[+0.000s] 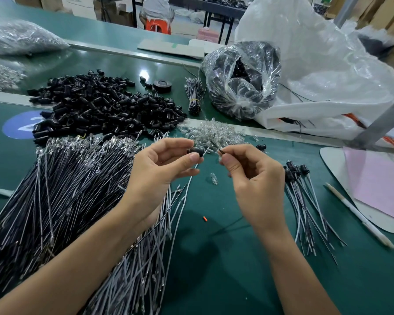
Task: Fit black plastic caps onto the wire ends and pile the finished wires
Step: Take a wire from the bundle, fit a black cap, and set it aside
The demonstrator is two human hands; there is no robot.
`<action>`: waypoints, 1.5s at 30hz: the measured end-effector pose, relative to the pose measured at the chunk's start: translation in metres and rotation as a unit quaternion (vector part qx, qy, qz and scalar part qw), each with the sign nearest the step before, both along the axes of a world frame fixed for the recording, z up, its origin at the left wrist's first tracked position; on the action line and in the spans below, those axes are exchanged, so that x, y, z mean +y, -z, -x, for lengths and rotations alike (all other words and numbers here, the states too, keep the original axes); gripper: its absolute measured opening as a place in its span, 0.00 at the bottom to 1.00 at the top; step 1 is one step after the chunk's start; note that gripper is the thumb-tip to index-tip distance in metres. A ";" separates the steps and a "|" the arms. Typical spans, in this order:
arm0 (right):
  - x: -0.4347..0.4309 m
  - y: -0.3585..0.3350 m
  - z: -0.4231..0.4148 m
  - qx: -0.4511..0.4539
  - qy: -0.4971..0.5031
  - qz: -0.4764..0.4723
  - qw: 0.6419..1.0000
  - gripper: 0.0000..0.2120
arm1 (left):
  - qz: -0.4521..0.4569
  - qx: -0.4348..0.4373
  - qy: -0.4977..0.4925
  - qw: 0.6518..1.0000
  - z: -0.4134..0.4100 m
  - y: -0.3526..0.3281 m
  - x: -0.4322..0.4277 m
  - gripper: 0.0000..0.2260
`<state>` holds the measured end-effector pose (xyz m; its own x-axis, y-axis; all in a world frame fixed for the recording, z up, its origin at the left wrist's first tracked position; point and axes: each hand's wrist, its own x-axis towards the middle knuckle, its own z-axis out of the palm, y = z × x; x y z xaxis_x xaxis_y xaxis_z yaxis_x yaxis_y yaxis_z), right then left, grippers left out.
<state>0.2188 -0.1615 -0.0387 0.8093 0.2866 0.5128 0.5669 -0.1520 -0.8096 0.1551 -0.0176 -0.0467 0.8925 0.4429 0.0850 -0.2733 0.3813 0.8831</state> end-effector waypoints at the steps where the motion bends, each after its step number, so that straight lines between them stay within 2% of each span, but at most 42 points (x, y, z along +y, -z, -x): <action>1: 0.000 -0.001 0.000 0.007 -0.007 0.000 1.000 0.09 | 0.003 0.000 0.002 1.000 0.000 0.000 0.000 0.14; 6: -0.001 -0.002 0.002 0.046 -0.038 0.004 0.998 0.07 | 0.015 -0.004 0.005 1.000 0.000 -0.001 0.001 0.14; 18: -0.001 0.000 0.003 0.047 -0.044 0.021 0.998 0.07 | 0.040 -0.012 0.016 0.999 -0.001 0.002 0.003 0.14; 29: 0.000 0.000 0.001 0.029 -0.038 0.052 0.998 0.06 | 0.002 0.021 0.008 1.000 -0.001 0.001 0.002 0.13; 45: 0.004 0.000 0.007 0.135 -0.117 -0.010 0.984 0.07 | -0.040 0.017 -0.008 0.999 -0.001 0.002 -0.002 0.14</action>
<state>0.2119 -0.1573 -0.0385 0.8297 0.4729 0.2964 0.3489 -0.0249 -0.9368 0.1561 -0.0192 -0.0492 0.8879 0.4510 0.0907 -0.2488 0.3051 0.9192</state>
